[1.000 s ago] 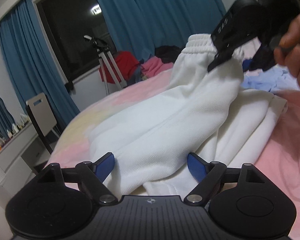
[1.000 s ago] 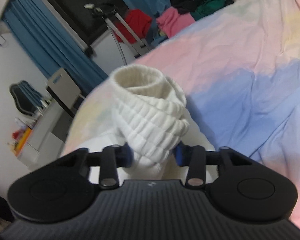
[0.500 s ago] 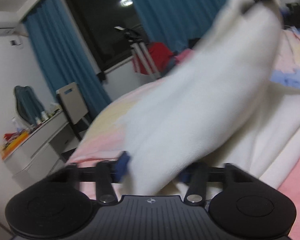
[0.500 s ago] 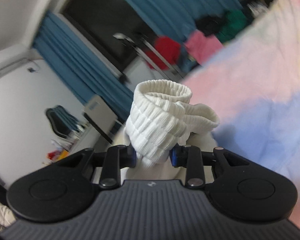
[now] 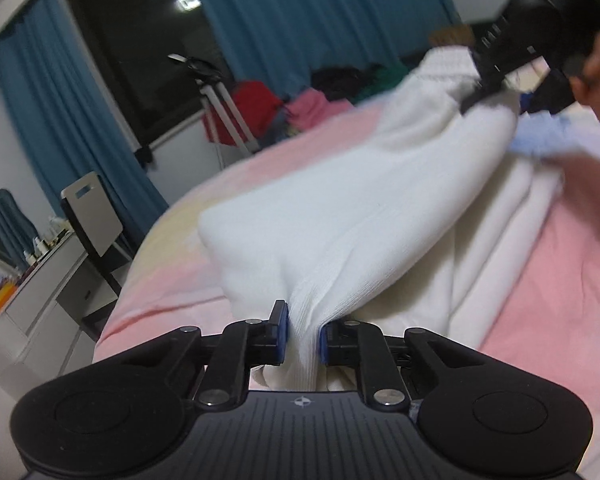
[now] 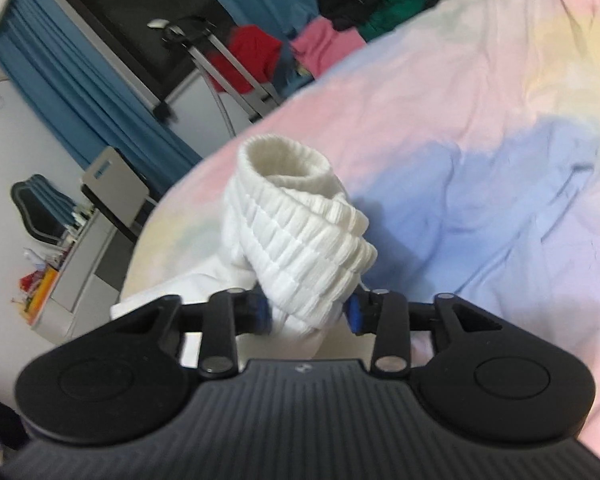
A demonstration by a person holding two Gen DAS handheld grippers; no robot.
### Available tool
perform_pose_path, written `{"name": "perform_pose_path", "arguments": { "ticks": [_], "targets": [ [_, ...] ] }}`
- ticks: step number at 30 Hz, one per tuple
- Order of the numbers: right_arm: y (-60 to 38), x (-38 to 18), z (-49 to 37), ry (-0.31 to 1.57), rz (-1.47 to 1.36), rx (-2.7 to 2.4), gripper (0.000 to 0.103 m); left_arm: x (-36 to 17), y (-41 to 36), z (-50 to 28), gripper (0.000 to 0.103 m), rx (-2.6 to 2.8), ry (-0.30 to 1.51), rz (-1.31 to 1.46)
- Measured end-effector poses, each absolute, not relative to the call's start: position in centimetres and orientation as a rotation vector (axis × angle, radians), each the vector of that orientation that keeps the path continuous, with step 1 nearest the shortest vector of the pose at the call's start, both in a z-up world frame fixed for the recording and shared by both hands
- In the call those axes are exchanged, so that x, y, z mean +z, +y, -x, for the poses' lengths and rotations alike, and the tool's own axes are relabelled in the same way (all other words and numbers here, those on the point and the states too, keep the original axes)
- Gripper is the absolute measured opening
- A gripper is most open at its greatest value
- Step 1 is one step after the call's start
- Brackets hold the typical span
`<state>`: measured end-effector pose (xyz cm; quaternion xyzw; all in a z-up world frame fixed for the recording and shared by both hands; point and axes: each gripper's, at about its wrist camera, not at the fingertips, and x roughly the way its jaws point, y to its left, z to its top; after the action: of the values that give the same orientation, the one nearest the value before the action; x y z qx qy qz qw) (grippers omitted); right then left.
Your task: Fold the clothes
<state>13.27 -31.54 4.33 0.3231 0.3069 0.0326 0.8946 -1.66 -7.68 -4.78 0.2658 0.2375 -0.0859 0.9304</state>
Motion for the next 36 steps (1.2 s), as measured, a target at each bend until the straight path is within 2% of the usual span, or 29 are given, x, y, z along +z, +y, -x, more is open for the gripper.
{"name": "perform_pose_path", "arguments": {
  "ticks": [2, 4, 7, 8, 10, 13, 14, 15, 18, 19, 22, 25, 30, 33, 35, 36],
  "targets": [
    [-31.4, 3.8, -13.8, 0.663, -0.662, 0.054, 0.067, -5.3, -7.6, 1.7, 0.018, -0.182, 0.509, -0.556],
    [-31.0, 3.3, -14.2, 0.685, -0.635, 0.047, 0.079, -5.4, -7.3, 1.8, 0.021, -0.191, 0.521, -0.536],
    [-30.5, 2.4, -15.0, 0.723, -0.631, 0.075, 0.080, -5.6, -7.0, 2.0, 0.024, -0.203, 0.532, -0.520],
    [-30.3, 1.9, -15.3, 0.739, -0.640, 0.091, 0.088, -5.5, -6.8, 2.0, 0.026, -0.206, 0.536, -0.509],
    [-29.8, 1.2, -15.9, 0.757, -0.628, 0.109, 0.090, -5.1, -6.4, 2.1, 0.033, -0.216, 0.550, -0.474],
    [-29.6, 0.5, -16.3, 0.758, -0.621, 0.128, 0.092, -3.8, -4.4, 1.7, 0.051, -0.248, 0.600, -0.349],
    [-29.7, 0.2, -16.4, 0.757, -0.630, 0.136, 0.092, -3.3, -3.5, 1.5, 0.061, -0.259, 0.619, -0.293],
    [-30.1, -0.1, -16.5, 0.763, -0.652, 0.141, 0.092, -2.8, -2.3, 1.2, 0.069, -0.270, 0.639, -0.212],
    [-30.6, -0.4, -16.6, 0.782, -0.692, 0.156, 0.092, -1.8, 1.2, 0.1, 0.079, -0.315, 0.691, 0.040],
    [-30.6, -0.2, -16.5, 0.786, -0.695, 0.164, 0.091, -1.8, 2.3, -0.4, 0.081, -0.324, 0.703, 0.119],
    [-30.8, 1.0, -15.8, 0.774, -0.723, 0.187, 0.080, -1.8, 5.3, -1.8, 0.083, -0.349, 0.737, 0.357],
    [-30.9, 2.5, -14.8, 0.716, -0.721, 0.246, 0.079, -3.0, 7.5, -3.1, 0.085, -0.328, 0.759, 0.509],
    [-29.5, 1.1, -15.5, 0.795, -0.628, 0.200, 0.078, -4.5, 8.6, -5.0, 0.089, -0.262, 0.784, 0.576],
    [-28.8, 1.5, -15.3, 0.778, -0.575, 0.175, 0.068, -5.0, 8.4, -5.7, 0.090, -0.223, 0.807, 0.541],
    [-28.4, 2.1, -14.8, 0.766, -0.545, 0.160, 0.053, -5.6, 7.7, -6.7, 0.091, -0.212, 0.832, 0.526],
    [-28.4, 2.6, -14.5, 0.753, -0.544, 0.157, 0.050, -5.9, 7.3, -7.3, 0.089, -0.207, 0.844, 0.519]
  ]
}}
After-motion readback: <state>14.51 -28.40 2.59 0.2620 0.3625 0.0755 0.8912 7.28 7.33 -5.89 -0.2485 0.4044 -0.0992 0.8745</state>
